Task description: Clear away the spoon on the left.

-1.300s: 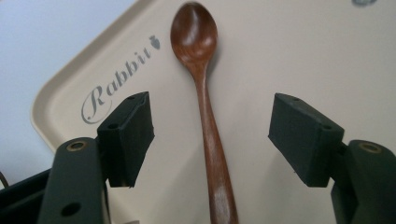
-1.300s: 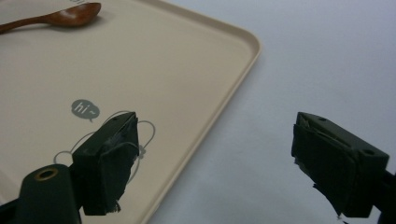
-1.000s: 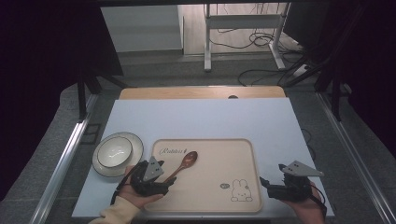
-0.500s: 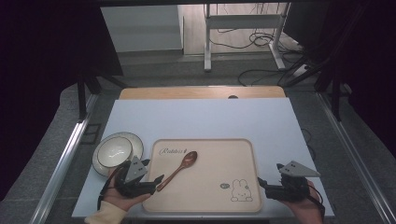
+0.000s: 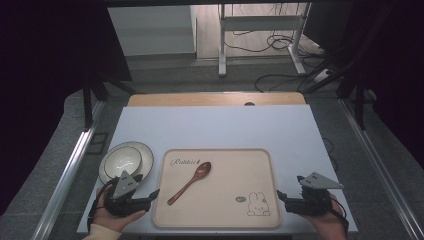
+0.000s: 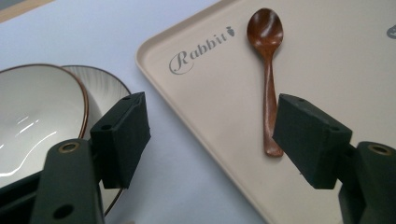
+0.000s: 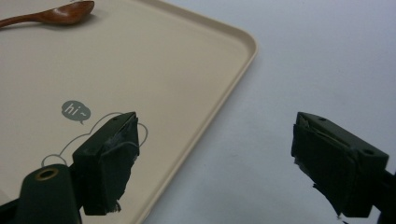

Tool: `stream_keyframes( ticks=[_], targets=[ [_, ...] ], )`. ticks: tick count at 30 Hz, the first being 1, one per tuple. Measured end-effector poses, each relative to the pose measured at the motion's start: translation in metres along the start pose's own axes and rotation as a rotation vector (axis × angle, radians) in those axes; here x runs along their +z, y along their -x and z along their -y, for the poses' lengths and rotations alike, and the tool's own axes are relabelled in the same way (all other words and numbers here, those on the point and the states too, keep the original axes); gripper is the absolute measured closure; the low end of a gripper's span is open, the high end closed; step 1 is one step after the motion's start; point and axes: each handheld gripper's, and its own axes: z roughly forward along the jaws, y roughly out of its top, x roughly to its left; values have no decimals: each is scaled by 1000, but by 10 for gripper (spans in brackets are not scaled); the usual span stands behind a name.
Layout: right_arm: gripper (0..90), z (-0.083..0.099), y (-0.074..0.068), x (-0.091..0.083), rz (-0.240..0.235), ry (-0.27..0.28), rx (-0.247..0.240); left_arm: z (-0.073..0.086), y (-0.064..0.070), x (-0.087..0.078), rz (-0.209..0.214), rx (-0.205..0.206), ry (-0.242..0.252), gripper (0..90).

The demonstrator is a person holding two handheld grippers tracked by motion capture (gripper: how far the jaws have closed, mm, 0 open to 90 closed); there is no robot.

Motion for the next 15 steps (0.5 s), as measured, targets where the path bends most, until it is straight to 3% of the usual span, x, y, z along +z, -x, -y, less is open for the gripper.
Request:
stream_keyframes(
  ticks=[15],
  targets=[
    [152,2,0,0,2,-10,-4,-3,1,5,11,11,-10,266]
  ],
)
